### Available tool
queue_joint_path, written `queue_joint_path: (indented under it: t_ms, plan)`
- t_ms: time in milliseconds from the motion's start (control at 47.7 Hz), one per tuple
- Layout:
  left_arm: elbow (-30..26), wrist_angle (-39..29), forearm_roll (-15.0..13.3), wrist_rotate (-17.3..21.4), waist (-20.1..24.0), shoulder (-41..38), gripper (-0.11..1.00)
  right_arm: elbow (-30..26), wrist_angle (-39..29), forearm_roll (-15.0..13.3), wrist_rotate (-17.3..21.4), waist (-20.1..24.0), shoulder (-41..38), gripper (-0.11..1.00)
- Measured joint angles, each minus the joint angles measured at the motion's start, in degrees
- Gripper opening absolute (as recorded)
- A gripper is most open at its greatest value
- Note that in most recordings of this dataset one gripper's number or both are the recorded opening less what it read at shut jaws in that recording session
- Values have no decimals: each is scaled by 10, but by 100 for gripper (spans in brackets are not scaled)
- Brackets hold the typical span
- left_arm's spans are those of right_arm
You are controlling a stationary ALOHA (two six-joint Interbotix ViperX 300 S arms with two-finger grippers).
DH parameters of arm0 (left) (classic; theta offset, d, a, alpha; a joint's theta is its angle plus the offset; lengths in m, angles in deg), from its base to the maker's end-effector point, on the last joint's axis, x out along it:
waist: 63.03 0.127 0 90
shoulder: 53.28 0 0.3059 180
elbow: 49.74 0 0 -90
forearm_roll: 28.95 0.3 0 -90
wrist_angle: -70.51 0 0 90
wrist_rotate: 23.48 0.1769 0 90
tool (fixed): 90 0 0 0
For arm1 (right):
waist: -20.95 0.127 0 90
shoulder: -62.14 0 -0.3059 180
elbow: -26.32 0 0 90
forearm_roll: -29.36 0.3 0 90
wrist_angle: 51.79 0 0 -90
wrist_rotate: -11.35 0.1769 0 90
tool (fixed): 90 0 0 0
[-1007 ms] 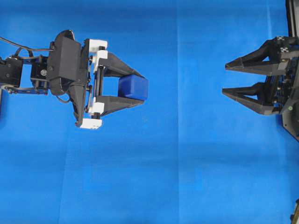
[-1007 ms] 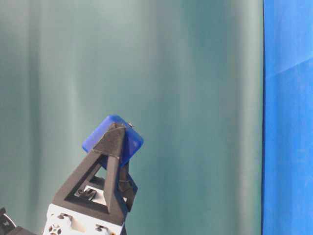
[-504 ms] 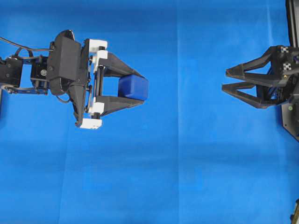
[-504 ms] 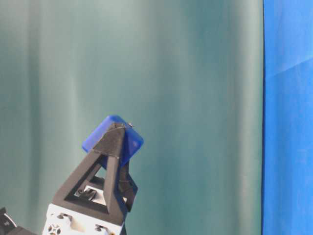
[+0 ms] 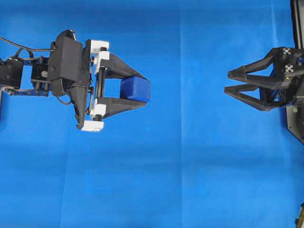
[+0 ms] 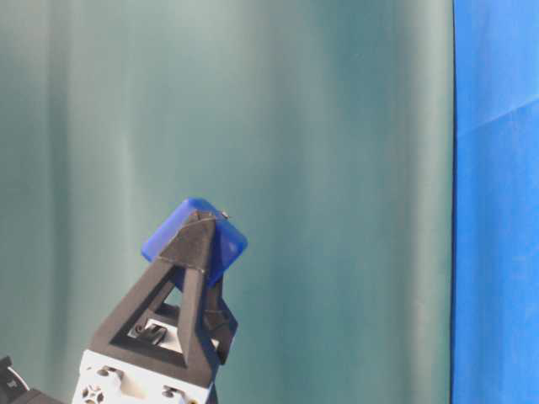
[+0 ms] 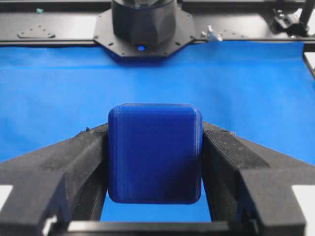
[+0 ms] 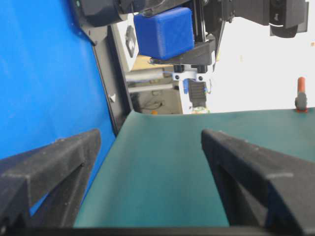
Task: Handover the blue block to the right arm after grasping it with the left arm, then place it in the designated position.
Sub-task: 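Hold the cube with the left gripper while the right gripper reorients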
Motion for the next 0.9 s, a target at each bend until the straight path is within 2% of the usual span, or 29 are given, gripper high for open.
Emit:
queue_joint_path:
  t_ms: [902]
  plan:
    - [0,0,-1,0,0,0,46,0,1,0,1,0,-6,96]
